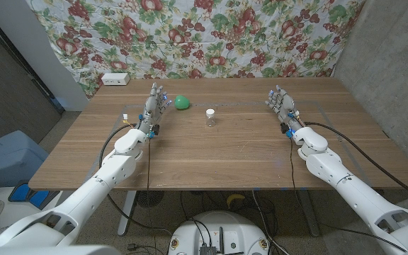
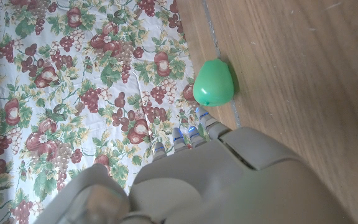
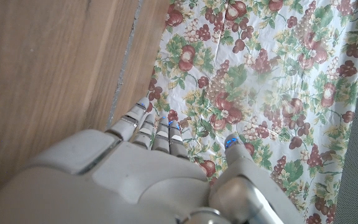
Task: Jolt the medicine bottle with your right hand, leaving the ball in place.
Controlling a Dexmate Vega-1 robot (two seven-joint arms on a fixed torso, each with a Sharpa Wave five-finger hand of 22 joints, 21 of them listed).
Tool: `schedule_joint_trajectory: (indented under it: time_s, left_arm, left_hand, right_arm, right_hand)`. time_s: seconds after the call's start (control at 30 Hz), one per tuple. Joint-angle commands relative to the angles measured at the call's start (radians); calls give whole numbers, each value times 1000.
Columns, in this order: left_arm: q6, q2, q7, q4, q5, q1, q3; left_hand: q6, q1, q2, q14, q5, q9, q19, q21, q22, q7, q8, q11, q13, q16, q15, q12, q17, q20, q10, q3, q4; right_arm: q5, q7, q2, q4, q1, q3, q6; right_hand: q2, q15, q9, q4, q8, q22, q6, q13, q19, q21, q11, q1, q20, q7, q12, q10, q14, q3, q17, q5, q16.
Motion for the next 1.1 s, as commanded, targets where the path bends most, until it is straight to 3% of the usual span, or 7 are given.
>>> schedule_joint_trajectory:
  time_s: [0.03, 0.63, 1.1]
  left_arm:
    - [-2, -1, -3, 4, 1, -4, 0]
    - [-4, 0, 2, -3, 5, -1, 1]
    - [-3, 1, 7, -9, 2, 5, -2]
  left_hand:
    - [-43, -2, 74, -164, 7, 5, 7, 6, 2, -9, 3, -1, 4, 6, -207, 7, 2, -63, -40, -1, 7]
    - [-43, -2, 74, -164, 7, 5, 7, 6, 2, -9, 3, -1, 4, 6, -207, 7, 2, -63, -40, -1, 7]
    - [-43, -2, 74, -164, 7, 5, 7, 6, 2, -9, 3, -1, 4, 6, -207, 7, 2, -63, -40, -1, 7]
  right_arm:
    - [-4, 2, 2, 8, 4, -1, 9]
    - [-17, -14, -8, -8, -3, 4, 16]
    - [-90, -78, -35, -57, -2, -7, 1]
  right_hand:
    - [26, 1, 2, 0, 6, 2, 8, 3, 7, 6, -1, 7, -2, 3, 7, 9, 8, 5, 5, 7, 5]
    - [27, 3, 2, -1, 6, 2, 7, 3, 9, 6, 0, 6, 1, 3, 6, 9, 11, 4, 4, 6, 6]
    - [24, 24, 2, -12, 5, 1, 3, 3, 12, 5, 11, 16, 24, 1, 11, 22, 23, 9, 0, 6, 8]
